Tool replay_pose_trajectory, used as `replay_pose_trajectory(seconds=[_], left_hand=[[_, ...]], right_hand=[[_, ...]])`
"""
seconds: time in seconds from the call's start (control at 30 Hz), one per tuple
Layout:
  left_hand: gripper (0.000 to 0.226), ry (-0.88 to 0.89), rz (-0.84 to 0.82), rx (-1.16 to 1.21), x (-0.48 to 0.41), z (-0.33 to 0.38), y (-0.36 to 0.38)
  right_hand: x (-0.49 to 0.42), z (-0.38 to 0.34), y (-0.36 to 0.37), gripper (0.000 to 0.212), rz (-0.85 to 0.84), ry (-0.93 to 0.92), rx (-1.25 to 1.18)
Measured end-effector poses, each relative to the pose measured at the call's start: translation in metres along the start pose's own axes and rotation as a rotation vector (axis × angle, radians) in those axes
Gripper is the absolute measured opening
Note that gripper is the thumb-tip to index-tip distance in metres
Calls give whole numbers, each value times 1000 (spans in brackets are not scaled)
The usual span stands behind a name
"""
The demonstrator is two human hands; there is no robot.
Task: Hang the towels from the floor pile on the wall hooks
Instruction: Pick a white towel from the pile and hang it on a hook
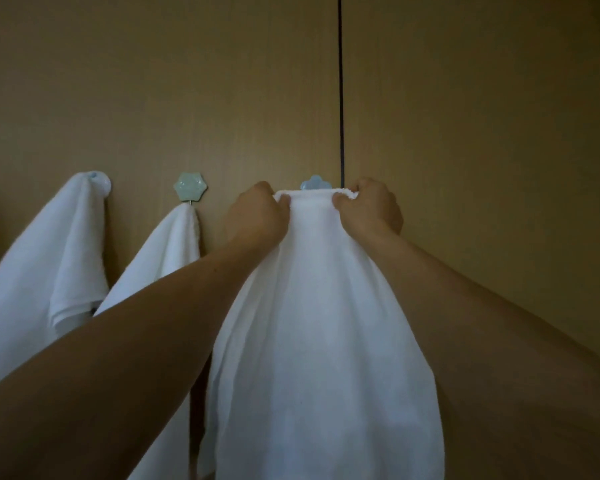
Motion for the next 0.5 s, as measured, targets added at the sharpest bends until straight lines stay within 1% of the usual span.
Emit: replay_pose_trajectory(seconds=[0.07, 0.13, 0.23, 0.27, 0.3, 0.33, 0.37, 0.4, 0.47, 0.5], left_hand=[[36, -14, -27, -10, 2, -2, 3], [29, -62, -127, 47, 6, -5, 6], [27, -231, -328, 250, 15, -5, 11], [26, -265, -378, 236, 18, -3, 11], [27, -261, -408, 181, 19, 0, 10], [28, -226, -418, 104, 18, 5, 8], [32, -159, -398, 1, 17, 11, 5], [39, -63, -343, -138, 15, 18, 1], [55, 189, -121, -459, 17, 33, -5], [53, 323, -11, -572, 22, 42, -4]], right_hand=[[2, 5, 6, 13, 10, -26, 59], [5, 8, 9, 15, -5, -42, 104], [8, 15, 9, 21, -84, 74, 71], [9, 16, 11, 24, -117, 111, 48], [11, 16, 11, 28, -133, 133, 40], [12, 14, 10, 33, -120, 131, 68], [13, 10, 6, 38, -62, 98, 143], [15, 6, 1, 41, 25, 39, 243], [21, -8, -6, 40, 172, -126, 380], [25, -14, -6, 35, 202, -213, 402]])
Point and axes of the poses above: each hand's wrist, its own x-axis away from the middle knuckle, its own y-axis out of the palm, z = x × y, the point moved 5 cm from there along -x, towards the middle knuckle, and after that the axes turned 1 degree about -y, right-handed, at the moved point
